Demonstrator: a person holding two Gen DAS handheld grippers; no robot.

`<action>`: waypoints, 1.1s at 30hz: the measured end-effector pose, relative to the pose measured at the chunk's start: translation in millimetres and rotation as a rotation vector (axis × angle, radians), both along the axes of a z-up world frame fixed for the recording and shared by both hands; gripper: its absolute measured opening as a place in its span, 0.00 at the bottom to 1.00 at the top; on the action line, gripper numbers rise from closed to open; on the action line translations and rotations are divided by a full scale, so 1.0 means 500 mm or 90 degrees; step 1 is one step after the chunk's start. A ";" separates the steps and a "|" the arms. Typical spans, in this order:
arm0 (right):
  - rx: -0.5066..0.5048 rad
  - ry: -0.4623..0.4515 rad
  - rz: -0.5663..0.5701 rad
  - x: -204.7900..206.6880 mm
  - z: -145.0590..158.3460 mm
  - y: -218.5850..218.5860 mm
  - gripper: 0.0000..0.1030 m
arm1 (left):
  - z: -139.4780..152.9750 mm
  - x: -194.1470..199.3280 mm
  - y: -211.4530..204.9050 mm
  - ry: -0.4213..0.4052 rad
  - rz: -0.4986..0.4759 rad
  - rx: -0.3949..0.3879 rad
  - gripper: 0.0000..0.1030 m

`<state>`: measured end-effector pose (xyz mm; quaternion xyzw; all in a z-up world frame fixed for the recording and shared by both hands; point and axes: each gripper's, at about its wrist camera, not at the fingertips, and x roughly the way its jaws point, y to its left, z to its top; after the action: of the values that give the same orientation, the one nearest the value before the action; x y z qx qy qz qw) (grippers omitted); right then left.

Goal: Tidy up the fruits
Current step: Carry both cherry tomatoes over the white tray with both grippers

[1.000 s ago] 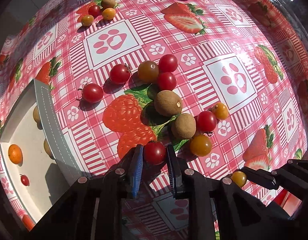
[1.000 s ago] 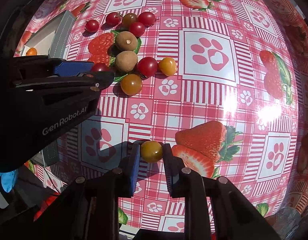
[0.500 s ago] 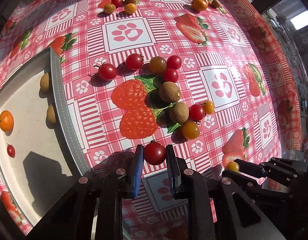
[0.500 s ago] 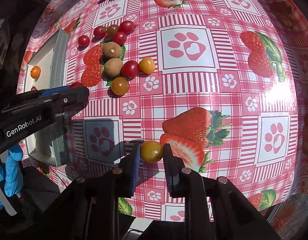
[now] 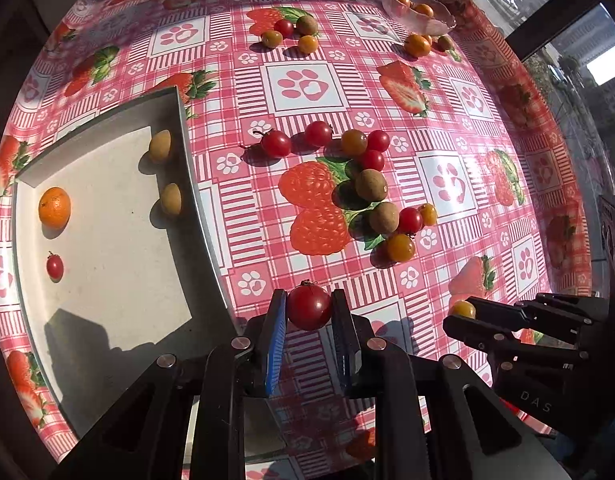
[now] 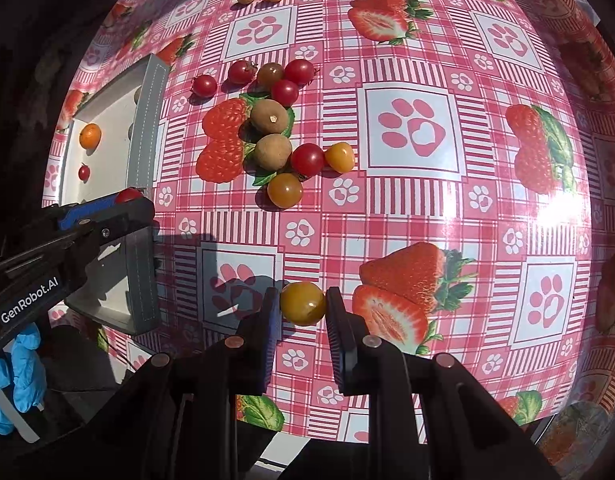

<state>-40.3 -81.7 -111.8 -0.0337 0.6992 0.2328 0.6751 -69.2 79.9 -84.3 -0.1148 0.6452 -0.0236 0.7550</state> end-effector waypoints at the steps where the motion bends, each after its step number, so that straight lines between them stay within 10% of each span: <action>1: 0.001 -0.002 0.005 0.001 0.003 0.008 0.25 | 0.005 -0.005 0.012 -0.003 0.006 0.001 0.23; 33: 0.057 -0.017 0.192 0.006 0.047 0.391 0.25 | -0.043 -0.103 0.317 0.003 0.229 0.060 0.23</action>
<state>-37.1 114.0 -88.1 -0.1115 0.6663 0.3617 0.6425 -120.5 238.4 -105.6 -0.1926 0.6164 0.1425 0.7501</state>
